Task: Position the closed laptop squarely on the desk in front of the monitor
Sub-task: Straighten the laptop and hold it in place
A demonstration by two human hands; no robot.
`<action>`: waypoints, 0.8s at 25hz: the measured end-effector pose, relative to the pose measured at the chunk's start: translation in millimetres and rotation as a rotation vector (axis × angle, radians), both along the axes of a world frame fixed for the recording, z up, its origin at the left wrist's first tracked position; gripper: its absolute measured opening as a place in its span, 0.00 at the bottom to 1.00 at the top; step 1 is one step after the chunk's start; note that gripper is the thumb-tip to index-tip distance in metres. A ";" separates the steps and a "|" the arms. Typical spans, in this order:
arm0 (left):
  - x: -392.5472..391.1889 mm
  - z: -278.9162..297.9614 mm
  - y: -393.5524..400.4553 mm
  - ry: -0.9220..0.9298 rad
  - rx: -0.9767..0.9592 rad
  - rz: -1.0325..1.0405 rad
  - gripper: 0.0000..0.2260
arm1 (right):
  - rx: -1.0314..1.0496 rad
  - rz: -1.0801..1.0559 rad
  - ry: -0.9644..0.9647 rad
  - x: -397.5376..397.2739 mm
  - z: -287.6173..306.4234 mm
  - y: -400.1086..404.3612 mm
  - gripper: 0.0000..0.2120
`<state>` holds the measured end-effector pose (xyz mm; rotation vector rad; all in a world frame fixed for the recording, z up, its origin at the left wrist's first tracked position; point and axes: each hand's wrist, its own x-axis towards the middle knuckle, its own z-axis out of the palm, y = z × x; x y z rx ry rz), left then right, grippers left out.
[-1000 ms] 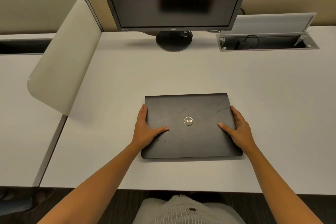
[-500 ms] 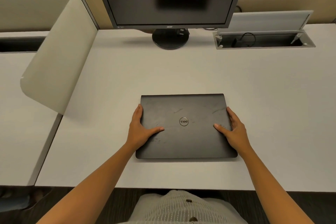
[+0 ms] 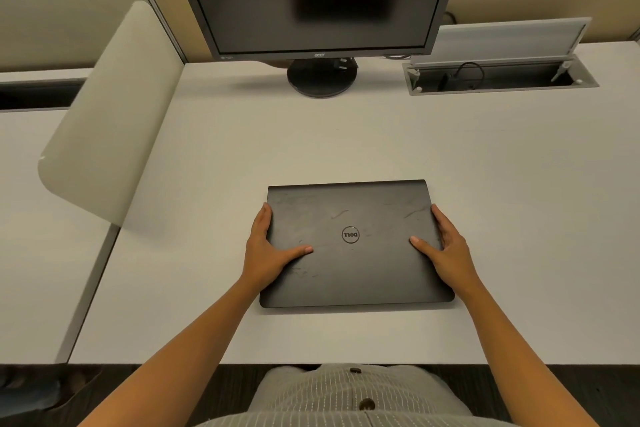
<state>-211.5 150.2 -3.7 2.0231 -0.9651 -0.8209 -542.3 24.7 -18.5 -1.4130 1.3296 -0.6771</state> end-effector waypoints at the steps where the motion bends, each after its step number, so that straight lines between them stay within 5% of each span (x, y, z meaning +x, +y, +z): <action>1: 0.0 0.2 0.1 0.003 -0.005 0.004 0.57 | -0.002 0.003 0.013 0.4 0.1 -0.3 0.39; 20: 6.2 -5.8 1.1 0.038 -0.029 0.007 0.57 | -0.010 -0.009 0.098 3.4 0.2 8.6 0.39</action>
